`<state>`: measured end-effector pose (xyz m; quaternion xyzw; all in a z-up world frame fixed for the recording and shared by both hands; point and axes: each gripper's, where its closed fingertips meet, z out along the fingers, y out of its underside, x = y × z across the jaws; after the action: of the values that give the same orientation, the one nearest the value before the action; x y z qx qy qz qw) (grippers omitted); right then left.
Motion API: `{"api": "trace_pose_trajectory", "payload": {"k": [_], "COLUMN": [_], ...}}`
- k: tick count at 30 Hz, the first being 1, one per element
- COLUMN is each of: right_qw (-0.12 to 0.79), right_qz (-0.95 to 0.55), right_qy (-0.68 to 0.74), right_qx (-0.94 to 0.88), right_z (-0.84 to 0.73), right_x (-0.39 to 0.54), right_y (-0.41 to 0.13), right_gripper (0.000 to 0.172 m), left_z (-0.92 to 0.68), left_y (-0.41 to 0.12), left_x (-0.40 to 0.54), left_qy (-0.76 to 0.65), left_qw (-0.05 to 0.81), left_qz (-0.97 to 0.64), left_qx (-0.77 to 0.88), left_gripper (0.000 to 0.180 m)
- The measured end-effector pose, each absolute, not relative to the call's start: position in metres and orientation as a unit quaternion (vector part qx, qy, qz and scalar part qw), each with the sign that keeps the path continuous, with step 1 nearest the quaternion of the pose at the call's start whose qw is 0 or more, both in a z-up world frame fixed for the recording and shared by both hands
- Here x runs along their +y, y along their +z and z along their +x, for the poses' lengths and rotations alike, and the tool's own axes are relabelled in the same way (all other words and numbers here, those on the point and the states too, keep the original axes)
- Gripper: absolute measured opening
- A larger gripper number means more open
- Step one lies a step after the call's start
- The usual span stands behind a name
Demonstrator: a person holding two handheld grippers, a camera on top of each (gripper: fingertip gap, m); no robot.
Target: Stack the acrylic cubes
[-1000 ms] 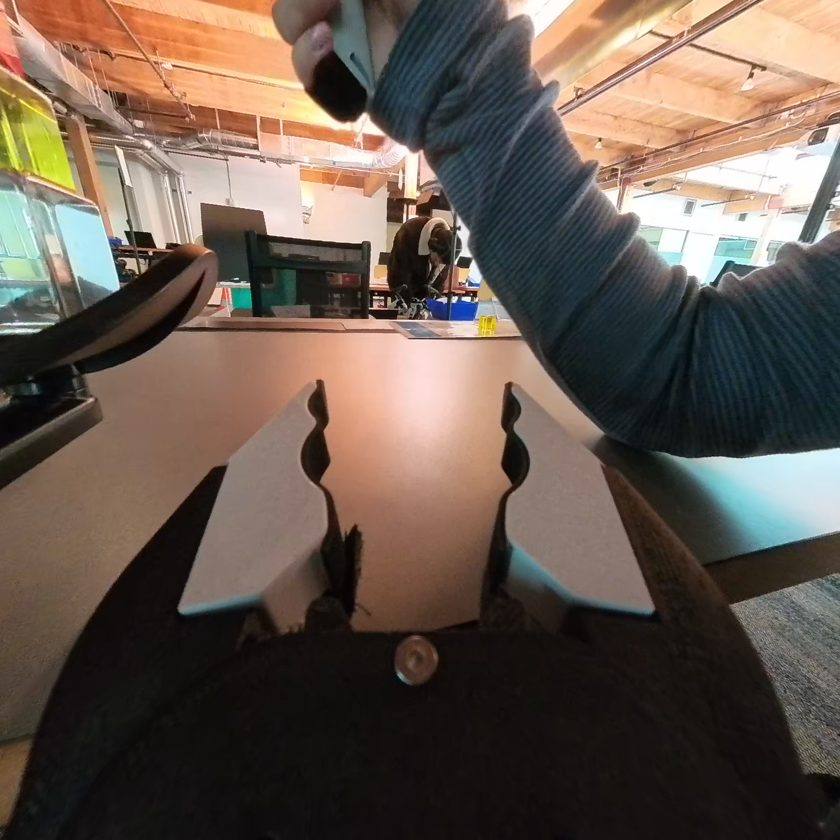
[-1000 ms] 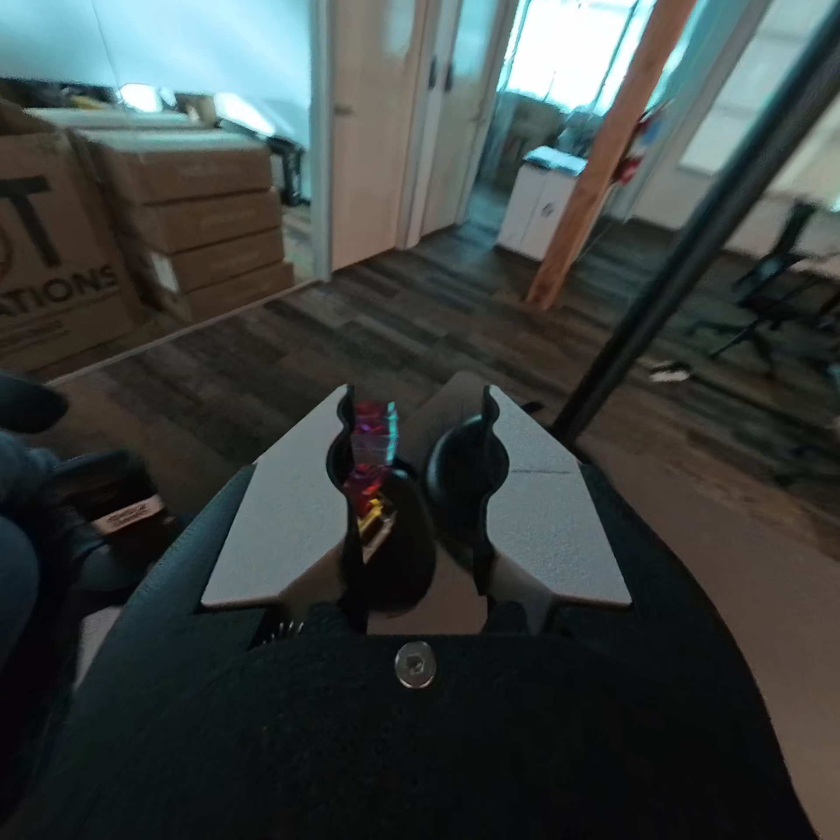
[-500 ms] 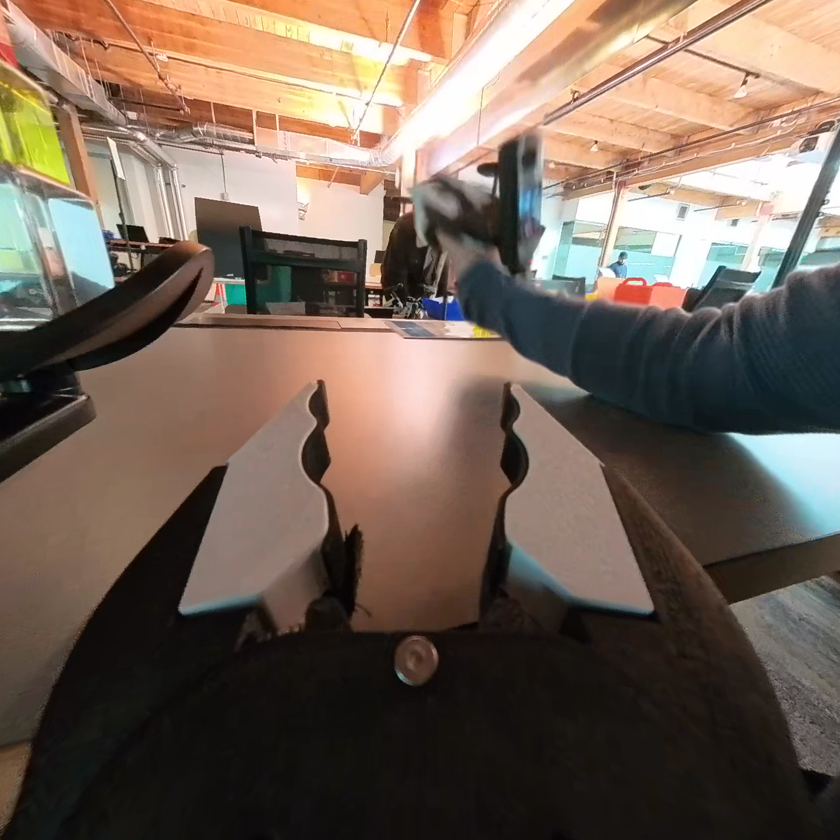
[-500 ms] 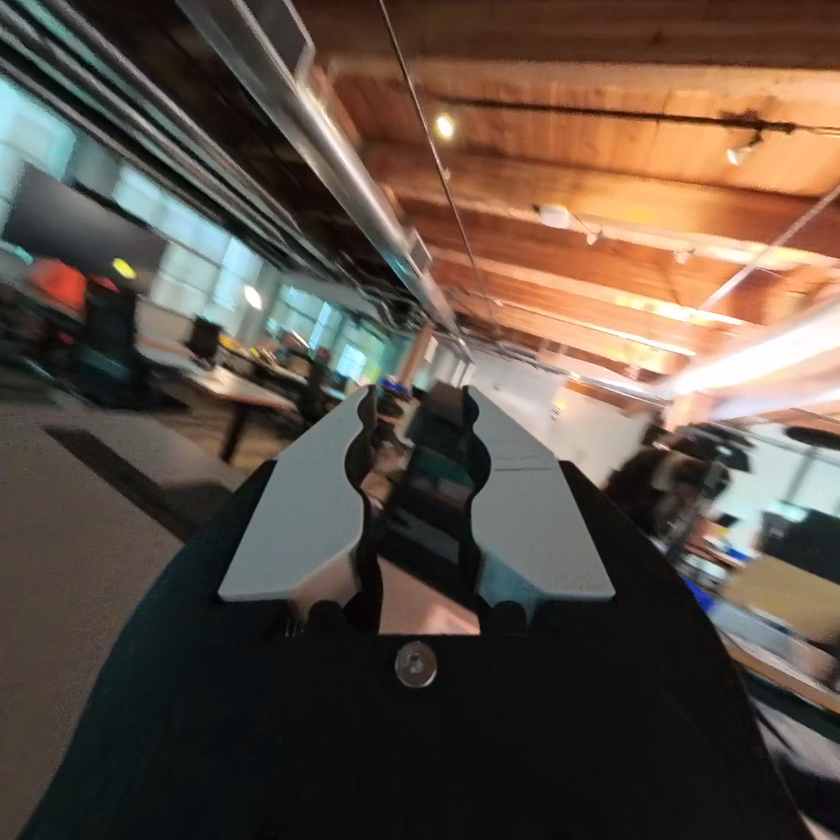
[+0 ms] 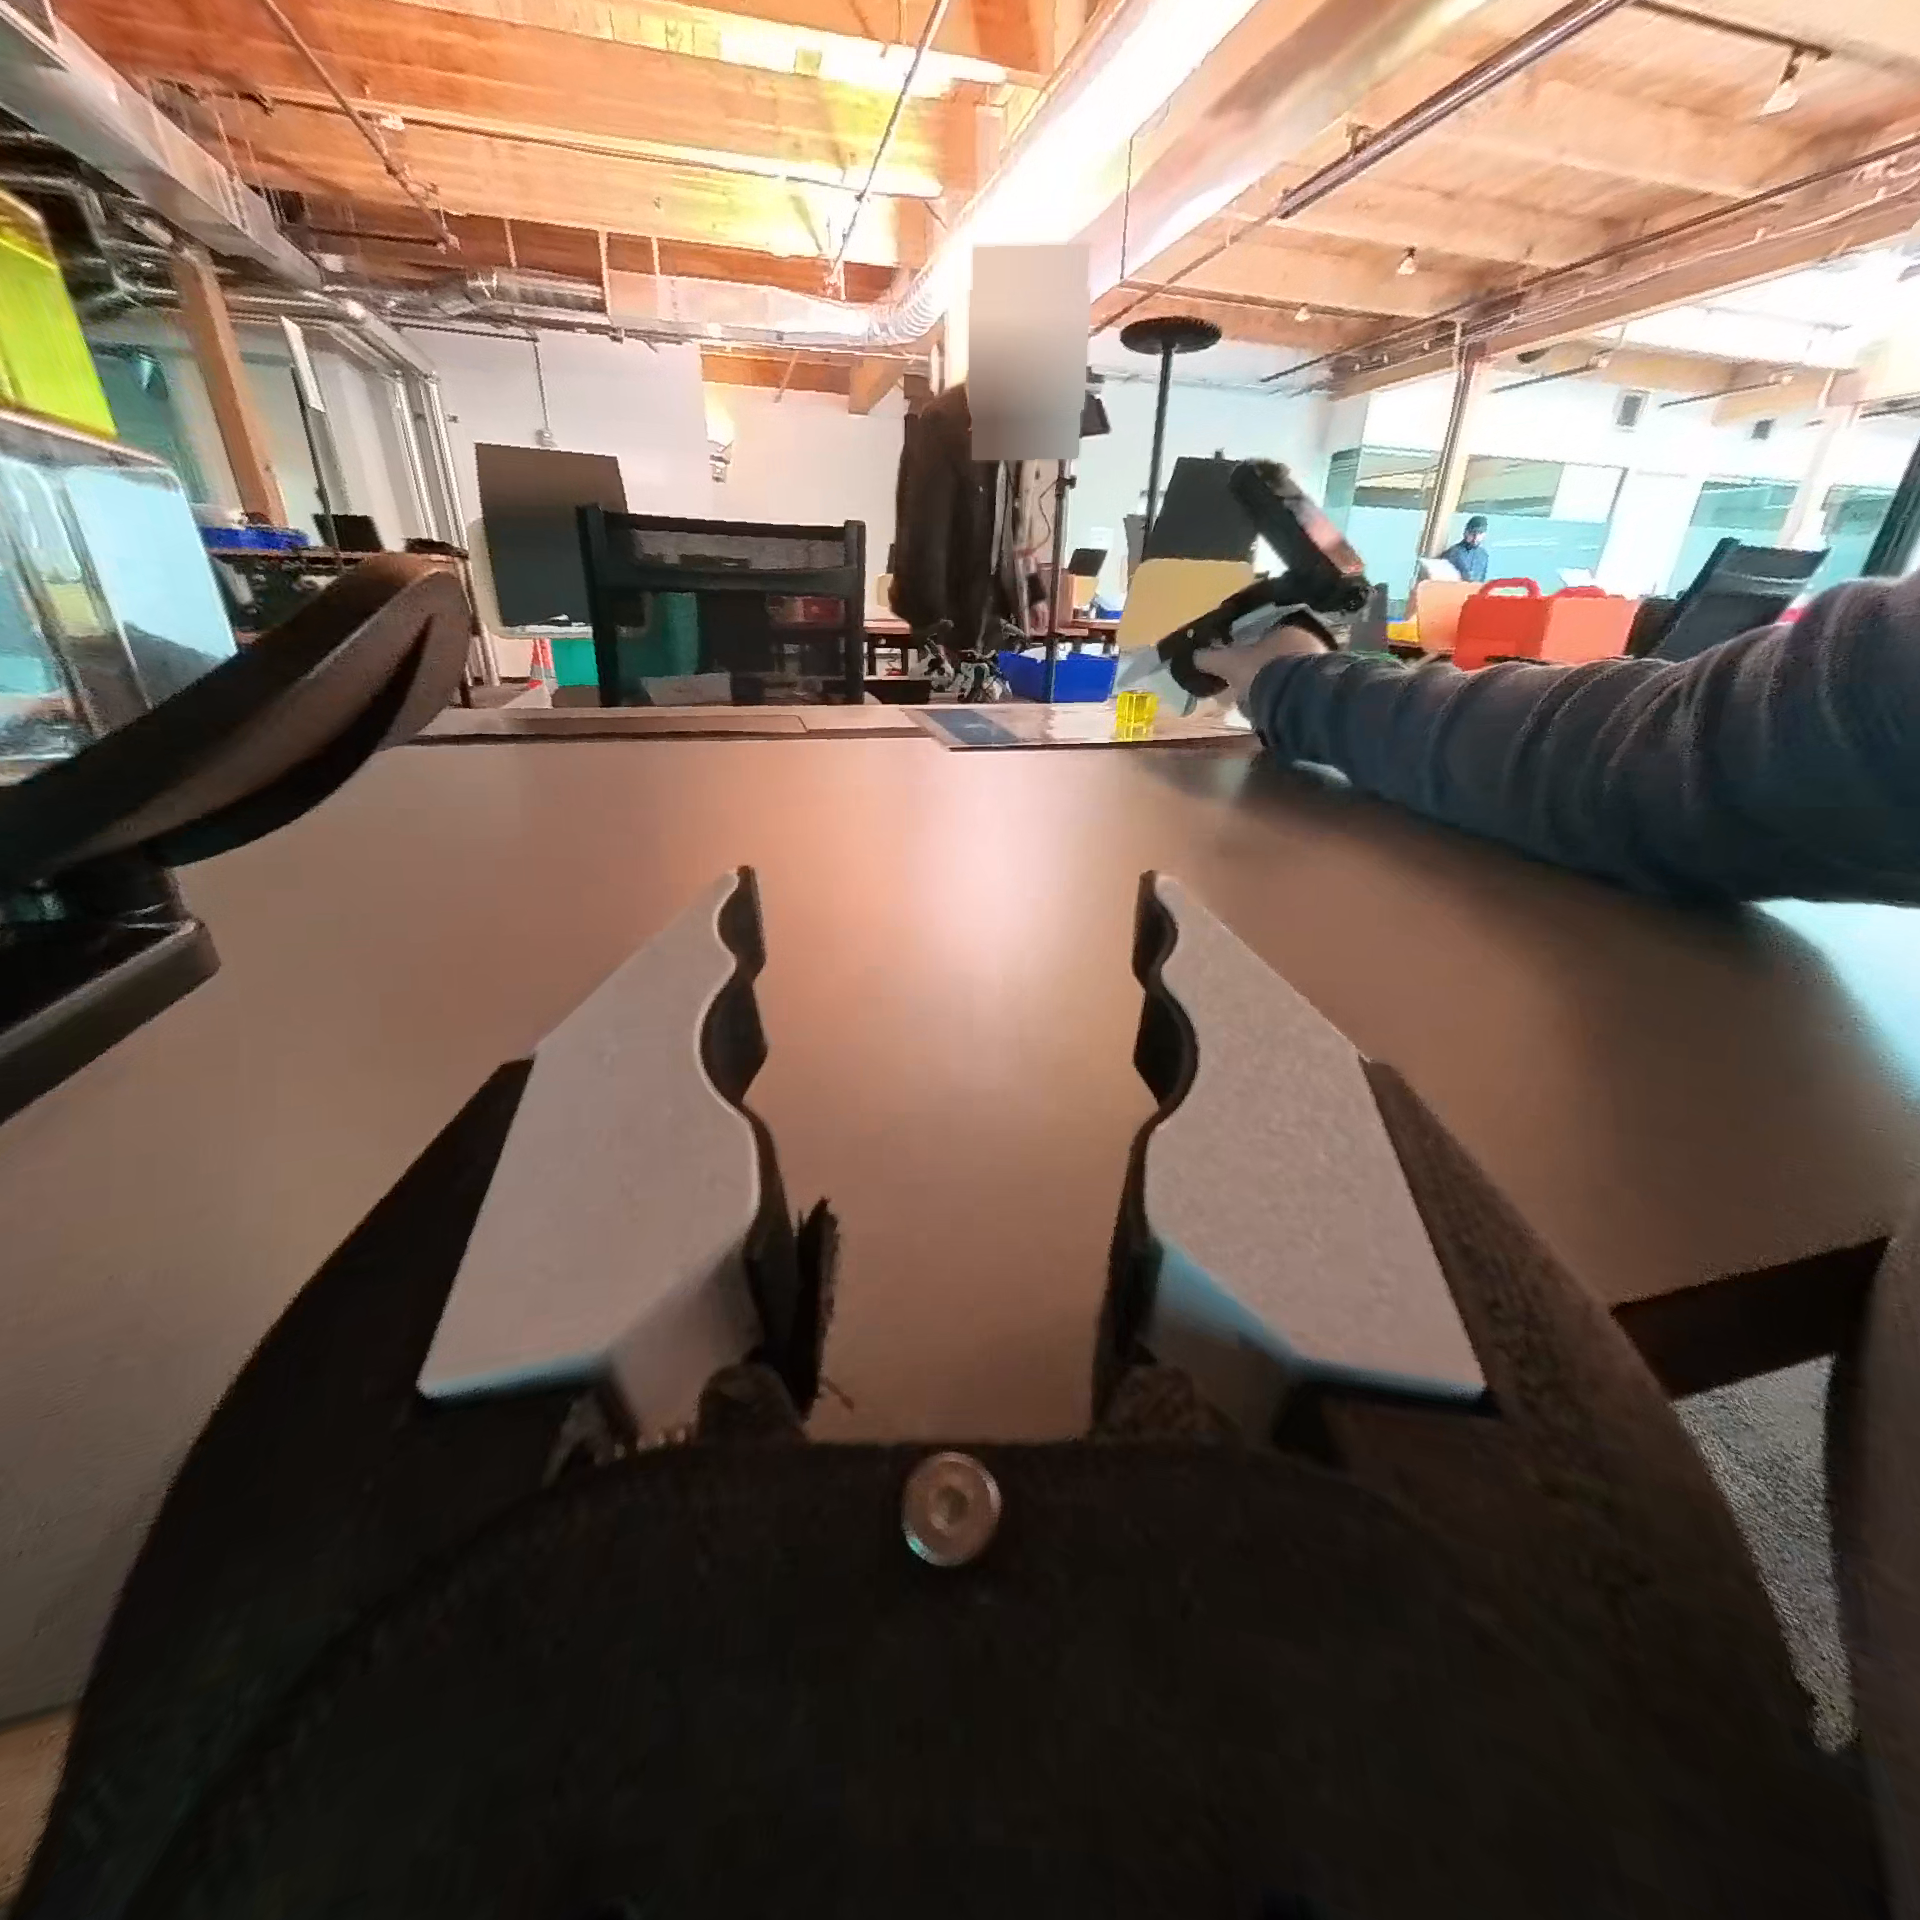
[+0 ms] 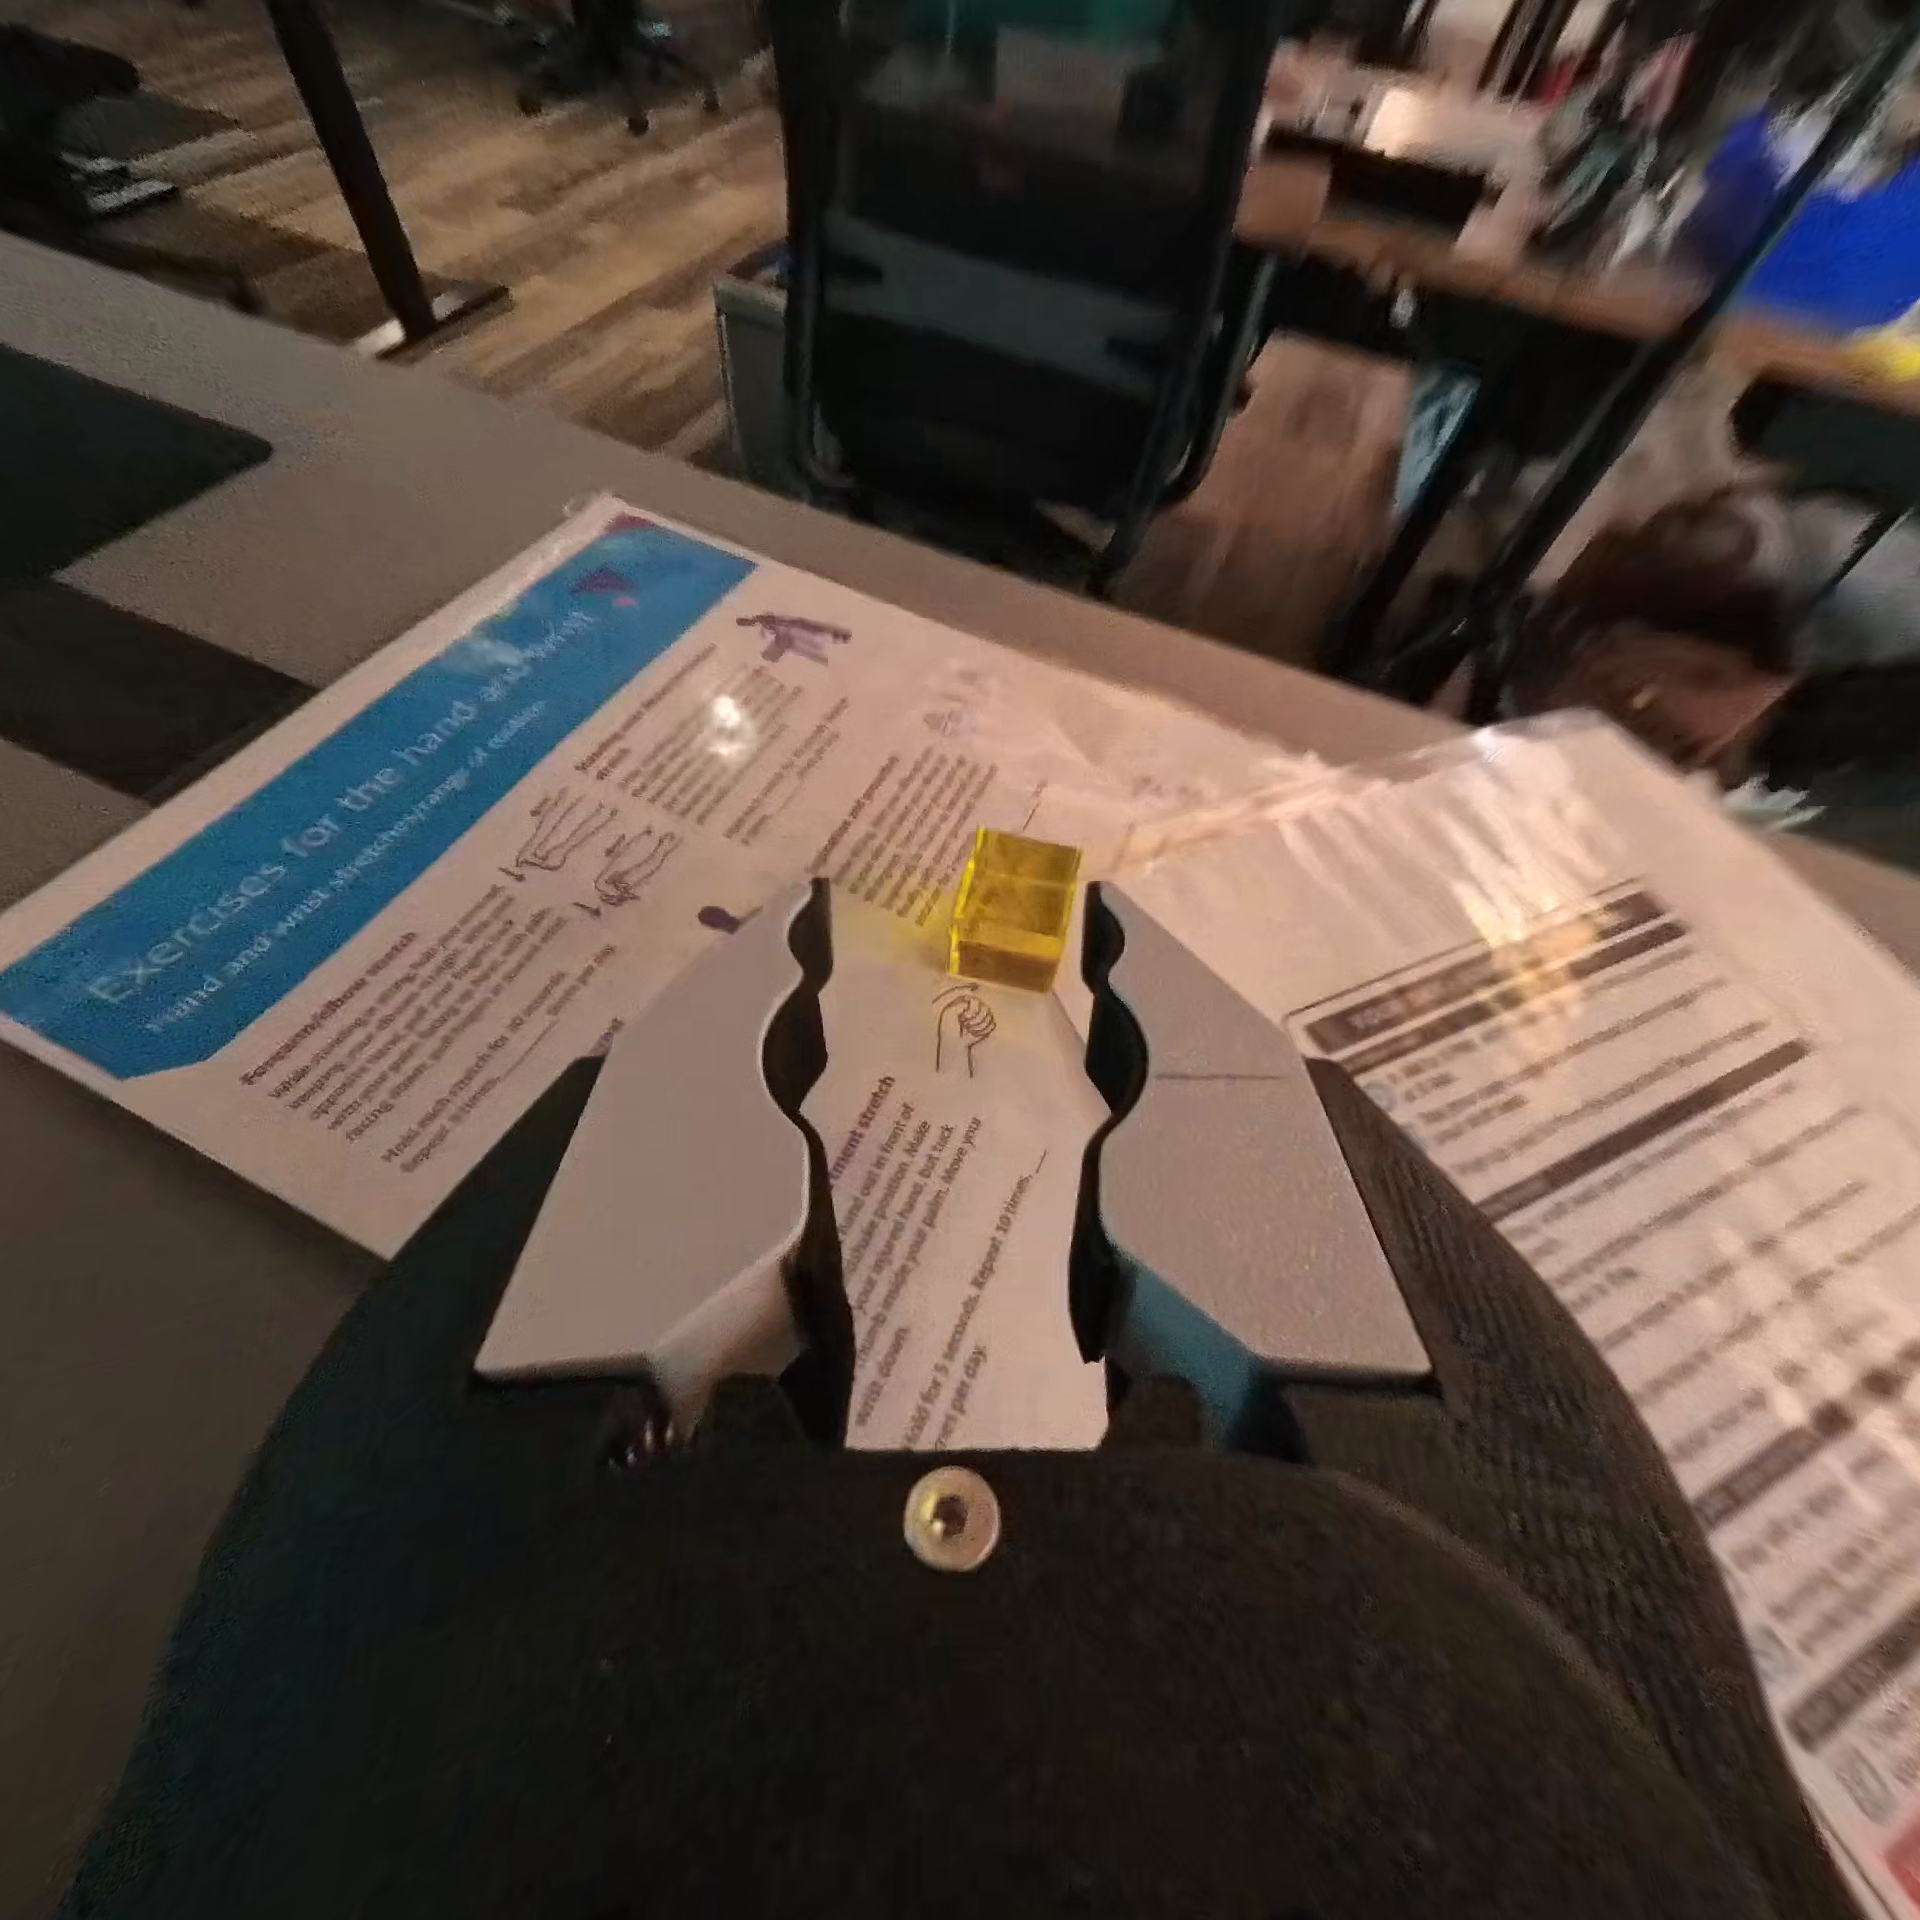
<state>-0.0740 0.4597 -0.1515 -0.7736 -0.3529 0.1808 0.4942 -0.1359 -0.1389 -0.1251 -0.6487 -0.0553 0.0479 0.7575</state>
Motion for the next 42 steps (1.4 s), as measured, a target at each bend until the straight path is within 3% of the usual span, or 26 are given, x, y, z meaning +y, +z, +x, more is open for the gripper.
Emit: {"api": "trace_pose_trajectory", "payload": {"k": [8,17,20,26,31,35,42], "right_qw": [0.428,0.418,0.420,0.421,0.489,0.568,0.637], "right_qz": [-0.824,-0.829,-0.833,-0.832,-0.782,-0.716,-0.590], "right_qy": [0.190,0.164,0.144,0.163,0.168,0.085,0.070], "right_qx": [-0.320,-0.334,-0.330,-0.324,-0.349,-0.396,-0.491], "right_z": [-0.074,-0.079,-0.077,-0.078,-0.087,-0.090,-0.156], "right_x": [0.479,0.478,0.482,0.481,0.472,0.451,0.353], "right_y": [-0.172,-0.176,-0.177,-0.175,-0.150,-0.129,-0.106], "right_gripper": [0.040,0.036,0.024,0.024,0.024,0.024,0.024], "left_z": [-0.136,-0.136,-0.136,-0.137,-0.137,-0.137,-0.137], "left_y": [-0.127,-0.127,-0.128,-0.127,-0.127,-0.126,-0.122], "left_x": [-0.136,-0.136,-0.136,-0.136,-0.137,-0.138,-0.142], "left_qy": [0.049,0.048,0.048,0.050,0.051,0.052,0.056], "left_qw": [0.748,0.746,0.745,0.747,0.749,0.753,0.770], "left_qz": [-0.659,-0.661,-0.662,-0.660,-0.658,-0.654,-0.632], "left_qx": [-0.058,-0.058,-0.058,-0.059,-0.060,-0.060,-0.063], "left_gripper": [0.070,0.070,0.070,0.070,0.069,0.068,0.065]}}
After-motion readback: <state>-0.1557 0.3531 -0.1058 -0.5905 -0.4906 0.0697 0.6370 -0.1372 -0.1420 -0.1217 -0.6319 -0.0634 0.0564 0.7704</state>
